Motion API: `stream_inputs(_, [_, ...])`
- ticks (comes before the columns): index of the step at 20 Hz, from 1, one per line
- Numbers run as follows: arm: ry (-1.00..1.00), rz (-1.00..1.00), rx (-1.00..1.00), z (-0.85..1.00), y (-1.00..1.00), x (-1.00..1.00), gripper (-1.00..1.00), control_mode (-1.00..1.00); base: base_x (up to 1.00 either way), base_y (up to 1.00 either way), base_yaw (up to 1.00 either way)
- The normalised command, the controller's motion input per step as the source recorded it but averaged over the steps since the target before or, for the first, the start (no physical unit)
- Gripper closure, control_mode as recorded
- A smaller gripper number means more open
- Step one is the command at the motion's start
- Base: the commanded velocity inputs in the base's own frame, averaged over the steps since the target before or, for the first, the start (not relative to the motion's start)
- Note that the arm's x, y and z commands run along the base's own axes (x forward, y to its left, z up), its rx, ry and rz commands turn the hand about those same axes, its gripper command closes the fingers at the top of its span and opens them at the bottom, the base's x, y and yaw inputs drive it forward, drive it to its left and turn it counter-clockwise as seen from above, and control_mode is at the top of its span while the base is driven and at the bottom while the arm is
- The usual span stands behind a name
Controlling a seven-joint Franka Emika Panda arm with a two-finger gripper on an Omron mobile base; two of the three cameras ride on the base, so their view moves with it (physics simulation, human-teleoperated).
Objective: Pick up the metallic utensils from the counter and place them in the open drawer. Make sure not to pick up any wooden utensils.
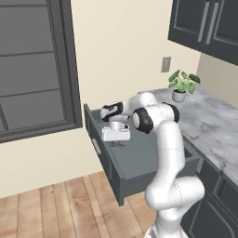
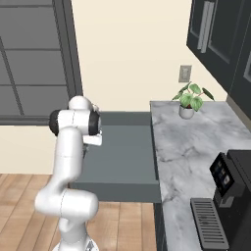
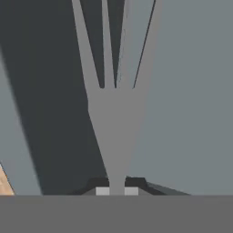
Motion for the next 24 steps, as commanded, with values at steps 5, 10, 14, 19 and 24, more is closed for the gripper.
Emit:
stream_inputs(5, [-0.29,-0.14,-0.17,0.73,-0.75,-0.48,1.00,-1.00,0.00,0.00,0.00])
stream_inputs(10, [-0.65,-0.03,0.13,-0.05,-0.89,-0.86,1.00,-1.00,0.00,0.00,0.00])
stream_inputs(14, [-0.84,0.00,0.26,-0.06,-0.50,-1.00,1.00,-1.00,0.00,0.00,0.00])
stream_inputs(19, [-0.41,-0.01,0.10,0.95,-0.12,-0.33,1.00,-1.00,0.00,0.00,0.00])
stream_inputs(24, [0.01,-0.07,0.00,0.19,-0.01,0.00,1.00,-1.00,0.00,0.00,0.00])
